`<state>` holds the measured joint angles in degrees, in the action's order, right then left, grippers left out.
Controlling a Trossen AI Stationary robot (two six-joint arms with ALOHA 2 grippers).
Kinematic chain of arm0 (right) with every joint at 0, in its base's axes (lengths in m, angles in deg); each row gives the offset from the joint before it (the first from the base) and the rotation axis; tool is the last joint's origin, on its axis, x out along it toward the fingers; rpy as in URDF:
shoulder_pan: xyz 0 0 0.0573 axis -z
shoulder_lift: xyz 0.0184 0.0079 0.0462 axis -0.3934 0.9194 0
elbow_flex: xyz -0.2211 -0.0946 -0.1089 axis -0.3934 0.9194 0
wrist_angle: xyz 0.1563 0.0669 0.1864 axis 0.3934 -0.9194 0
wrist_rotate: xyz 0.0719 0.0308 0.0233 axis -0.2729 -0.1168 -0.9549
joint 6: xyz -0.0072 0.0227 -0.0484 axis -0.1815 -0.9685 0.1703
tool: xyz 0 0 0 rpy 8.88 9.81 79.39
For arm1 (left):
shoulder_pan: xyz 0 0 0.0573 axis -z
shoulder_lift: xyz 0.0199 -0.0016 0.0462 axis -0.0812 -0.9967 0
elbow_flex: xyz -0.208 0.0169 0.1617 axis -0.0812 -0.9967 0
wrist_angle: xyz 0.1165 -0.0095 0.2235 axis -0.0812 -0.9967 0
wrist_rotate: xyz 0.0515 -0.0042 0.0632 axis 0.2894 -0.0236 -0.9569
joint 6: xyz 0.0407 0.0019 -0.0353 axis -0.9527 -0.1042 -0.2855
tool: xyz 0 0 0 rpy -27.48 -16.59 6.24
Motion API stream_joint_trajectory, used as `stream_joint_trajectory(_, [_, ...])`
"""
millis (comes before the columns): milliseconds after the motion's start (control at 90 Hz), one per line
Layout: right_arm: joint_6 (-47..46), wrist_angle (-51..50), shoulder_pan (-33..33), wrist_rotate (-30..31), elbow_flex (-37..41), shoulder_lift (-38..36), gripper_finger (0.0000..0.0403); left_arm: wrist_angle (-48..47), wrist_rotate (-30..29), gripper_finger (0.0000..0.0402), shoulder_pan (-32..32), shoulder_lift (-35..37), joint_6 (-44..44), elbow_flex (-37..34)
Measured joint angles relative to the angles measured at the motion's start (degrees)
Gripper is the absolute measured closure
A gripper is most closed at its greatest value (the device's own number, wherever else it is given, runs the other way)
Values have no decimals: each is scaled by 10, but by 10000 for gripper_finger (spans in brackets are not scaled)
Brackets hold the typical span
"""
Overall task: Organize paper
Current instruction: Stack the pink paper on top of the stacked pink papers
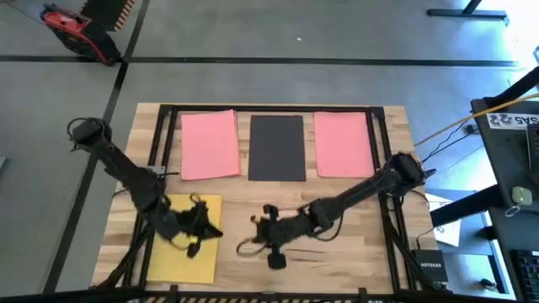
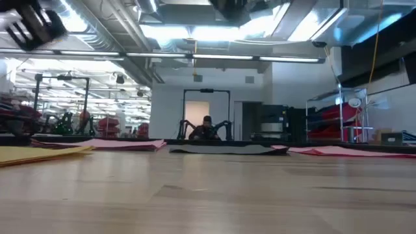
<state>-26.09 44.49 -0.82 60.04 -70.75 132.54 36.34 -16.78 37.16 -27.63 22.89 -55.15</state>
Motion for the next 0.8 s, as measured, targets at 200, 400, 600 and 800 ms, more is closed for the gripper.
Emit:
stream_joint_trajectory(200, [10,113,89,-58,107,-51,403,-18,51,402,-137,62,-57,-50])
stream_joint_trajectory(400, [47,93,204,-113,113,-49,403,-126,55,402,-314,89,-42,-56])
stream_joint_trajectory(600, [91,71,295,-107,91,-47,382,-143,125,402,-489,88,-102,-56])
stream_joint_trajectory(800, [162,1,328,-97,23,-13,321,-144,161,402,-610,83,-166,-56])
